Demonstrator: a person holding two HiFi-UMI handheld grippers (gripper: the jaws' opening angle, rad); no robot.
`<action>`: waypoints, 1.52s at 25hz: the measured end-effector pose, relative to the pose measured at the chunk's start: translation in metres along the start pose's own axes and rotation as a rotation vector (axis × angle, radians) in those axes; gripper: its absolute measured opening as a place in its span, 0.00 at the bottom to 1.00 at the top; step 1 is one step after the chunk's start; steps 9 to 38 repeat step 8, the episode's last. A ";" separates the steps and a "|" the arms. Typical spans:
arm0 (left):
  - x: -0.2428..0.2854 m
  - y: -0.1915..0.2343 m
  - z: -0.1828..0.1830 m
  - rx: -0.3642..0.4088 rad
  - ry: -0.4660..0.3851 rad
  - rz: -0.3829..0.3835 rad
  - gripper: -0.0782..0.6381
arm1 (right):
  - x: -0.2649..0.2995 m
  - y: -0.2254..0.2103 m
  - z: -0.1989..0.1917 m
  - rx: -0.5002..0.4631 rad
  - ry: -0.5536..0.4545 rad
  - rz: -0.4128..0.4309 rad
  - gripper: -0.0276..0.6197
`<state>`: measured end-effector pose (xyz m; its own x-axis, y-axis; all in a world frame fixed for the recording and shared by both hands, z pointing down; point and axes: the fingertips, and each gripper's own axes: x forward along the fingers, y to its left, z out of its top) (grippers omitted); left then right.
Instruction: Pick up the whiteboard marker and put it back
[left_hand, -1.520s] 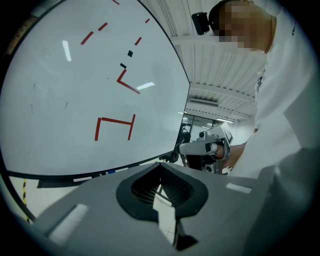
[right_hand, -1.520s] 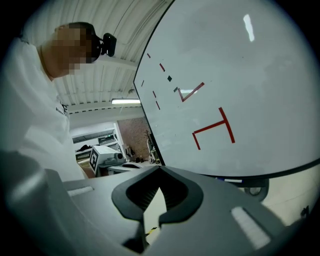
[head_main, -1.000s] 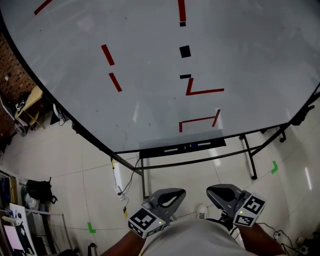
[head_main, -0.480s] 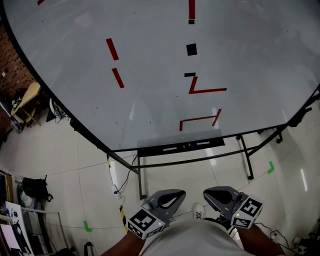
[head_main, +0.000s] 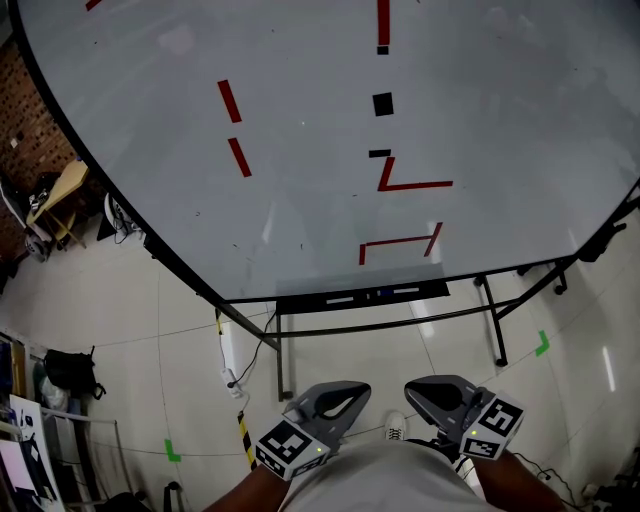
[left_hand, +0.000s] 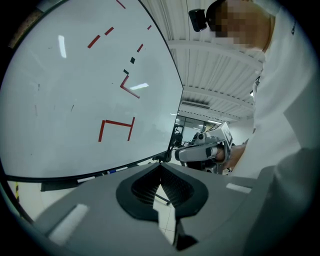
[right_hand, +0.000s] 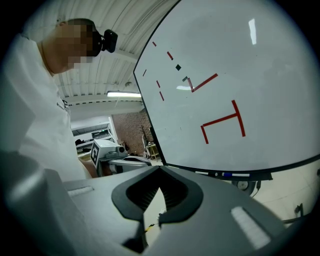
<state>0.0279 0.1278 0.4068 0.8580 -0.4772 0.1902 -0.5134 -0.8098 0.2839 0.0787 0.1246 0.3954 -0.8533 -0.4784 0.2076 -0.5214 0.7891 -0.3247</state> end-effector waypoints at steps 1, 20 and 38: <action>0.000 -0.001 0.000 0.003 0.000 0.001 0.13 | -0.001 0.000 0.000 -0.001 -0.001 0.001 0.04; 0.001 -0.002 0.000 0.012 0.012 0.012 0.13 | -0.004 -0.001 0.001 -0.005 -0.004 0.011 0.04; 0.001 -0.002 0.000 0.012 0.012 0.012 0.13 | -0.004 -0.001 0.001 -0.005 -0.004 0.011 0.04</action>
